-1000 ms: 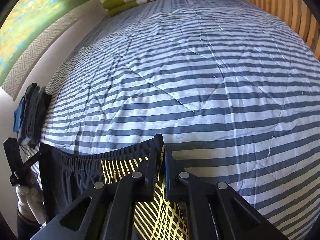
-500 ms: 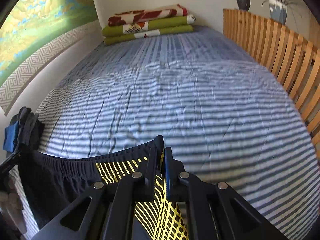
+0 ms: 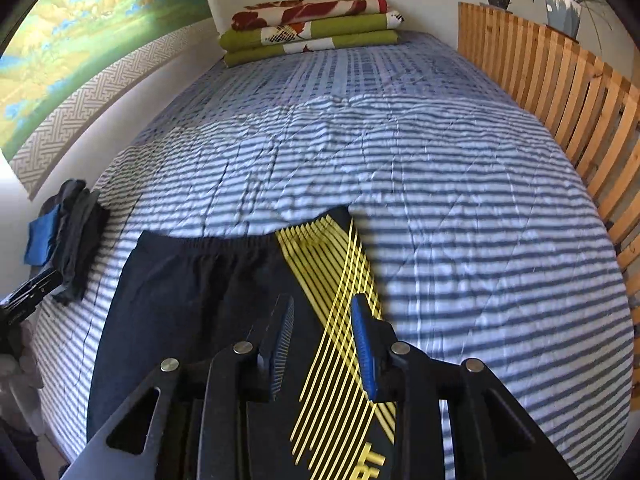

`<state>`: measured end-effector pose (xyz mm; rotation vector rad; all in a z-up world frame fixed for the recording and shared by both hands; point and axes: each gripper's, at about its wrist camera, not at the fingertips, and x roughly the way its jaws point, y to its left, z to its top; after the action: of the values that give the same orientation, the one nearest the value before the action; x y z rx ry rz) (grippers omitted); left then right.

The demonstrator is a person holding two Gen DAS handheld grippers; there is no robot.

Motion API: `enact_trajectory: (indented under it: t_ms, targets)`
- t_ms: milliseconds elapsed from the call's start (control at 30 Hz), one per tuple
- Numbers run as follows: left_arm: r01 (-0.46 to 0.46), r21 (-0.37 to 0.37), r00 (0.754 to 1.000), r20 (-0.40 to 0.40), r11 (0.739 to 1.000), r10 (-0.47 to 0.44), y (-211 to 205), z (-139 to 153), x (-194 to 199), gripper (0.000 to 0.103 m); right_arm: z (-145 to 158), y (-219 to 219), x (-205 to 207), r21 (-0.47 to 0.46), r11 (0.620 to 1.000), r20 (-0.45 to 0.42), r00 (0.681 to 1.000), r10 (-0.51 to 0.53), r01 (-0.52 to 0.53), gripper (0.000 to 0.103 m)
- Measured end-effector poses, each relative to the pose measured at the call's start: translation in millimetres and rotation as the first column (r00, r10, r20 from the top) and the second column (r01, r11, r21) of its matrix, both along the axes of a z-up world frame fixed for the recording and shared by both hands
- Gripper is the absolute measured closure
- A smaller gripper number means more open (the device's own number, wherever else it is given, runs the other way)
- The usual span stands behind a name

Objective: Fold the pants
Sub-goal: 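Pull the waistband back with both tools to spread the shorts flat, then release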

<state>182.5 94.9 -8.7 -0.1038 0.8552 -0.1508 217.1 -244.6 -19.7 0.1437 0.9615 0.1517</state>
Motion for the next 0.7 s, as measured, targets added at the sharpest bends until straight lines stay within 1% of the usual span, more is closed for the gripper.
enact_trajectory:
  t_ms: [133, 200, 267, 333, 400, 467, 533, 600, 700]
  targets:
    - [-0.031, -0.042, 0.999, -0.037, 0.999, 0.029, 11, -18, -81, 0.056, -14, 21, -75, 0.051, 0.995, -0.04, 0.995, 0.093, -0.091, 0.076]
    - [-0.021, -0.036, 0.999, -0.048, 0.999, 0.019, 10, -25, -117, 0.055, -24, 35, -111, 0.084, 0.989, -0.069, 0.989, 0.129, -0.123, 0.076]
    - [-0.015, -0.026, 0.999, -0.043, 1.0, 0.013, 7, -31, -150, 0.052, -36, 51, -142, 0.106, 0.981, -0.102, 0.979, 0.175, -0.165, 0.076]
    - [-0.011, -0.053, 0.999, -0.049, 0.999, 0.008, 9, -37, -178, 0.05, -44, 68, -171, 0.109, 0.974, -0.124, 0.969, 0.214, -0.201, 0.076]
    - [-0.015, -0.07, 0.998, -0.058, 0.997, 0.011, 12, -44, -200, 0.047, -53, 86, -198, 0.072, 0.971, -0.132, 0.963, 0.235, -0.227, 0.076]
    - [-0.022, -0.062, 0.998, -0.067, 0.998, 0.018, 17, -52, -218, 0.045, -59, 101, -219, 0.03, 0.971, -0.132, 0.962, 0.241, -0.239, 0.076]
    - [-0.035, -0.07, 0.996, -0.083, 0.997, 0.029, 25, -61, -229, 0.045, -65, 116, -237, 0.03, 0.968, -0.146, 0.957, 0.252, -0.25, 0.076]
    - [-0.048, -0.075, 0.994, -0.099, 0.996, 0.04, 33, -70, -234, 0.045, -71, 129, -247, 0.046, 0.963, -0.169, 0.948, 0.269, -0.265, 0.076]
    - [-0.062, -0.077, 0.992, -0.118, 0.995, 0.052, 46, -81, -242, 0.044, -75, 150, -256, 0.007, 0.963, -0.168, 0.948, 0.268, -0.271, 0.076]
